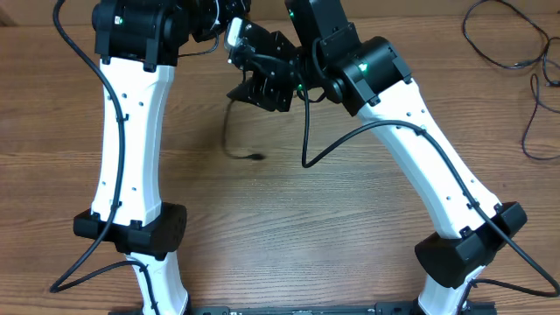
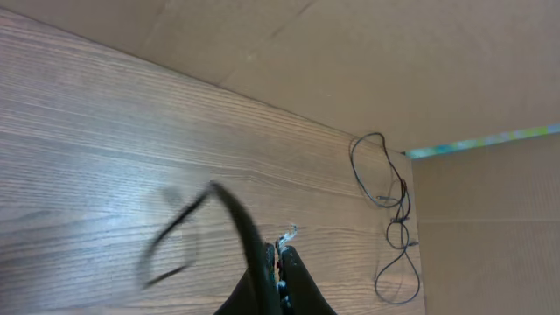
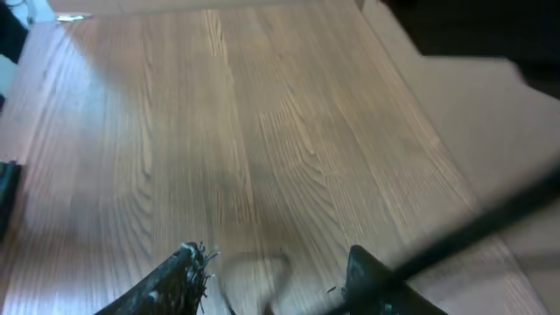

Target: Untangle cables

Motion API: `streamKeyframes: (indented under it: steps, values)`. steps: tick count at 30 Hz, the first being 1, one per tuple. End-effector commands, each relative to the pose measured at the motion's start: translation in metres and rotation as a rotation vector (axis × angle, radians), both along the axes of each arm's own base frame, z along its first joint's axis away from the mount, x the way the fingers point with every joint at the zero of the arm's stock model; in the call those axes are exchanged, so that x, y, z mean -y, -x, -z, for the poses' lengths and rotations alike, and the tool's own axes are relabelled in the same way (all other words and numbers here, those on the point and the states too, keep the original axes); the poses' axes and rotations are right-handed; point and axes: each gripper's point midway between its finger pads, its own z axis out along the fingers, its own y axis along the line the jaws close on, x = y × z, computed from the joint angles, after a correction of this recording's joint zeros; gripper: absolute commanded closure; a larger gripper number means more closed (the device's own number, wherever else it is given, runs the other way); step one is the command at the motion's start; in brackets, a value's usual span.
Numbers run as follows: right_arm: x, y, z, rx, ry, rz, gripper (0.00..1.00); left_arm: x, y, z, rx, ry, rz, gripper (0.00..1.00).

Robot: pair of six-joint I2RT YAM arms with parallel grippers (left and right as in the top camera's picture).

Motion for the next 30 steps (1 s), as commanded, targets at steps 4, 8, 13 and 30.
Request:
streamKeyframes:
  steps: [4, 8, 13, 30]
  values:
    - [0.001, -0.007, -0.001, 0.011, 0.001, 0.027, 0.96, 0.020, 0.011, -0.001, 0.009, -0.034, 0.040, 0.94]
    - [0.016, -0.034, -0.004, 0.070, 0.026, 0.150, 0.96, 0.012, 0.007, -0.002, 0.054, -0.092, 0.052, 0.00]
    - [0.088, -0.093, -0.009, 0.116, 0.078, 0.443, 0.96, -0.019, 0.014, -0.046, 0.255, -0.237, 0.081, 0.00]
    - [0.408, -0.128, -0.093, 0.089, -0.130, 1.361, 0.96, -0.075, 0.083, -0.098, 0.315, -0.362, -0.098, 0.00]
